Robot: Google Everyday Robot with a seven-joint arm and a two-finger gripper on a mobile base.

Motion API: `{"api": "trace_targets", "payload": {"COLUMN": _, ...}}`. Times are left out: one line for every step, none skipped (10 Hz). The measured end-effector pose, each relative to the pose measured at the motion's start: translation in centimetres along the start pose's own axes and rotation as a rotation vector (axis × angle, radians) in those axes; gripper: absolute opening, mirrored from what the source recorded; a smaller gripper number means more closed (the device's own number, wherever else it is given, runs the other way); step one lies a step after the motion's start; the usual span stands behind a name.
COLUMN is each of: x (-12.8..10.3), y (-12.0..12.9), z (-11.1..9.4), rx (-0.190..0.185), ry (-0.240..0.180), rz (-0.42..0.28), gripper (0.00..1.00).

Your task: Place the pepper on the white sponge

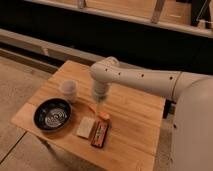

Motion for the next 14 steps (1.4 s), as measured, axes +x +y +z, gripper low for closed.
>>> {"api": "trace_targets", "payload": {"x": 0.1, "y": -0.1, "z": 0.2, "rx": -0.004, "ry": -0.003, "rz": 0.004, "gripper": 0.65}}
{"api": "trace_targets", "payload": {"x": 0.5, "y": -0.2, "z": 0.5, "rx": -0.007, "ry": -0.003, "rz": 0.015, "gripper": 0.65}}
{"api": "trace_targets", "payload": {"x": 0.9, "y": -0.4, "z": 0.7, "rx": -0.011, "ry": -0.006, "rz": 0.028, "gripper": 0.65}}
{"api": "trace_targets", "payload": {"x": 1.3, "y": -0.5, "z": 1.0, "rx": -0.016, "ry": -0.009, "rz": 0.041, "gripper": 0.65}}
{"api": "trace_targets", "payload": {"x": 1.7, "y": -0.6, "z": 1.2, "rx": -0.021, "ry": -0.014, "rz": 0.052, "gripper": 0.65}}
{"api": "trace_targets", "payload": {"x": 1.9, "y": -0.4, "z": 1.7, "rx": -0.035, "ry": -0.017, "rz": 0.062, "gripper": 0.65}}
{"api": "trace_targets", "payload": {"x": 1.8, "y": -0.3, "z": 2.3, "rx": -0.045, "ry": -0.026, "rz": 0.068, "gripper": 0.65}}
{"api": "trace_targets", "payload": {"x": 1.6, "y": -0.2, "z": 2.6, "rx": -0.051, "ry": -0.032, "rz": 0.069, "gripper": 0.65}}
{"api": "trace_targets", "payload": {"x": 1.2, "y": -0.1, "z": 3.0, "rx": -0.057, "ry": -0.041, "rz": 0.067, "gripper": 0.65}}
{"api": "trace_targets", "payload": {"x": 1.0, "y": 0.1, "z": 3.3, "rx": -0.064, "ry": -0.046, "rz": 0.067, "gripper": 0.65}}
{"api": "trace_targets", "payload": {"x": 1.0, "y": 0.2, "z": 3.6, "rx": -0.069, "ry": -0.047, "rz": 0.066, "gripper": 0.65}}
{"api": "trace_targets", "payload": {"x": 1.0, "y": 0.3, "z": 4.0, "rx": -0.078, "ry": -0.048, "rz": 0.069, "gripper": 0.65}}
{"api": "trace_targets", "payload": {"x": 1.1, "y": 0.3, "z": 4.3, "rx": -0.085, "ry": -0.048, "rz": 0.072, "gripper": 0.65}}
{"api": "trace_targets", "payload": {"x": 1.2, "y": 0.4, "z": 4.7, "rx": -0.096, "ry": -0.048, "rz": 0.076, "gripper": 0.61}}
